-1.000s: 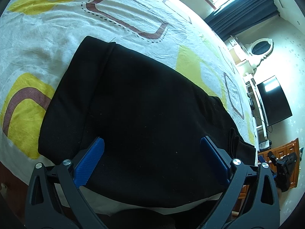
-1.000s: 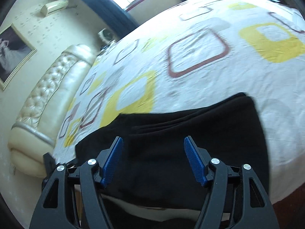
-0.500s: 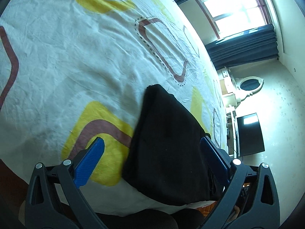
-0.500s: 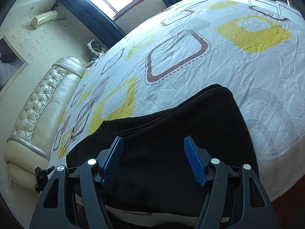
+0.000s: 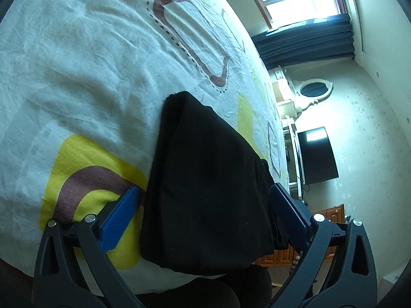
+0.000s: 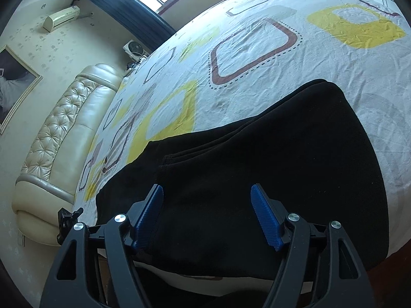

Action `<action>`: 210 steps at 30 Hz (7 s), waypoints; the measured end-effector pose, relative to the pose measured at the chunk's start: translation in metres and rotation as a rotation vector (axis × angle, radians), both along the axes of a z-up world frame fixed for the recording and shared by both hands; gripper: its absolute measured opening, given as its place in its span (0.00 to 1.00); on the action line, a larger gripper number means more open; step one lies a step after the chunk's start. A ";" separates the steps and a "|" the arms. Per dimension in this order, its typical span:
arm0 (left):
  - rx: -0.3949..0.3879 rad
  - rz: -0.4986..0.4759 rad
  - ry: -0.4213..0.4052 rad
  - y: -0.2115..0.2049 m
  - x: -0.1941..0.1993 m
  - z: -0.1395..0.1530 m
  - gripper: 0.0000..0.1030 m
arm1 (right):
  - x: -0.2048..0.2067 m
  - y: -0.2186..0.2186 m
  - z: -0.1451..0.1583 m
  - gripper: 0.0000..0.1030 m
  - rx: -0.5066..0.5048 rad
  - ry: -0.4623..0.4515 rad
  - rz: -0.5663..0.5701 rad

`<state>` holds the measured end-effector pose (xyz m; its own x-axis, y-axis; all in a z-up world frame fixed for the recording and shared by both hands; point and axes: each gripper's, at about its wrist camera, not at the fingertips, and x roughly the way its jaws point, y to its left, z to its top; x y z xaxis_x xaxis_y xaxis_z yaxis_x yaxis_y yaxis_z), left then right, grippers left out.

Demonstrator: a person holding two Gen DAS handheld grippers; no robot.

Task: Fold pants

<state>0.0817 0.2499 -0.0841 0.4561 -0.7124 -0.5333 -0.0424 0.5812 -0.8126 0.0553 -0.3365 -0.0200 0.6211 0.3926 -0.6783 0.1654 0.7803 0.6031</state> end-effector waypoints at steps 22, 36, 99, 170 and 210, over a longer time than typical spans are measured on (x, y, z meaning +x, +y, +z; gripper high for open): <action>0.103 -0.047 0.084 -0.020 0.004 -0.007 0.13 | 0.002 0.007 -0.003 0.68 0.020 -0.002 0.037; 0.155 -0.252 -0.262 -0.168 -0.012 0.164 0.12 | -0.005 -0.022 0.014 0.68 0.065 -0.055 -0.068; 0.272 -0.221 -0.039 -0.265 -0.036 0.031 0.75 | -0.013 -0.045 0.029 0.11 -0.155 0.043 0.007; 0.258 -0.360 -0.106 -0.302 -0.039 0.020 0.35 | -0.065 -0.114 -0.043 0.54 0.063 0.126 0.001; 0.242 -0.113 -0.036 -0.136 0.007 0.020 0.67 | 0.047 -0.023 -0.043 0.80 0.227 0.045 0.207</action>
<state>0.0885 0.1137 -0.0642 0.4028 -0.6139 -0.6789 0.0604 0.7580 -0.6495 0.1023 -0.3599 -0.0626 0.4834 0.6522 -0.5839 0.0474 0.6466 0.7614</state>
